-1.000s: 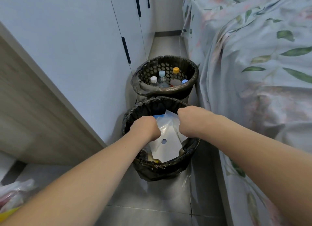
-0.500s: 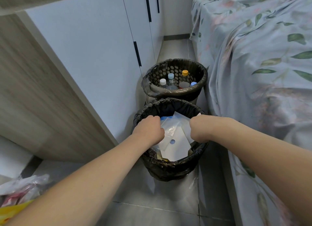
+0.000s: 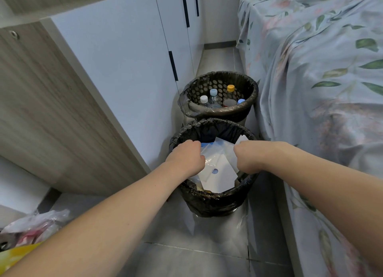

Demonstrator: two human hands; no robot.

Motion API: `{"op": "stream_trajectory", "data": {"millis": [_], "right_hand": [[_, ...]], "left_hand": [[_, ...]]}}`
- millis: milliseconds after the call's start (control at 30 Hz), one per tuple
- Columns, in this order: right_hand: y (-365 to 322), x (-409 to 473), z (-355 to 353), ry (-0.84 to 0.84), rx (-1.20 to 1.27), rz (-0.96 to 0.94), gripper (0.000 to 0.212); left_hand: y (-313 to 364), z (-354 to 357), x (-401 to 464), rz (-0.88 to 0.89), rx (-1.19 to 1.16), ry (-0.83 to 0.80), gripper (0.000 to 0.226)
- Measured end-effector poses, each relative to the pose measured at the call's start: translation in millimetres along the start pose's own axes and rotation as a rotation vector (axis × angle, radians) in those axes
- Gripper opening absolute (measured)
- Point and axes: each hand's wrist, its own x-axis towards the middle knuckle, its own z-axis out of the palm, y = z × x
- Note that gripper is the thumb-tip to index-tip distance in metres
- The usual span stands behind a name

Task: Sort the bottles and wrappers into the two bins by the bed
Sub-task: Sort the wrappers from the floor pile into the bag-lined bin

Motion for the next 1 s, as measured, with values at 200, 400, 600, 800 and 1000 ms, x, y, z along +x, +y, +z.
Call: {"op": "stream_trajectory", "data": {"millis": [200, 400, 600, 800, 1000], "right_hand": [[-0.9, 2.7, -0.8, 0.085, 0.055, -0.055, 0.014], [-8.5, 2.6, 0.4, 0.251, 0.121, -0.133, 0.003], [-59.2, -17.4, 7.2, 0.329, 0.147, -0.207, 0.035], [-151.2, -32.6, 22.4, 0.406, 0.192, -0.367, 0.038], [-268.2, -18.2, 38.5, 0.280, 0.177, -0.520, 0.017]], "left_hand": [[1.8, -3.2, -2.0, 0.024, -0.007, 0.050, 0.021], [-1.8, -14.4, -32.4, 0.026, -0.087, 0.149, 0.019], [-35.9, -31.0, -102.3, 0.052, -0.123, 0.120, 0.026], [-119.8, -30.5, -172.0, -0.043, -0.033, 0.058, 0.035], [-232.2, -17.6, -233.3, -0.279, -0.015, 0.016, 0.037]]}}
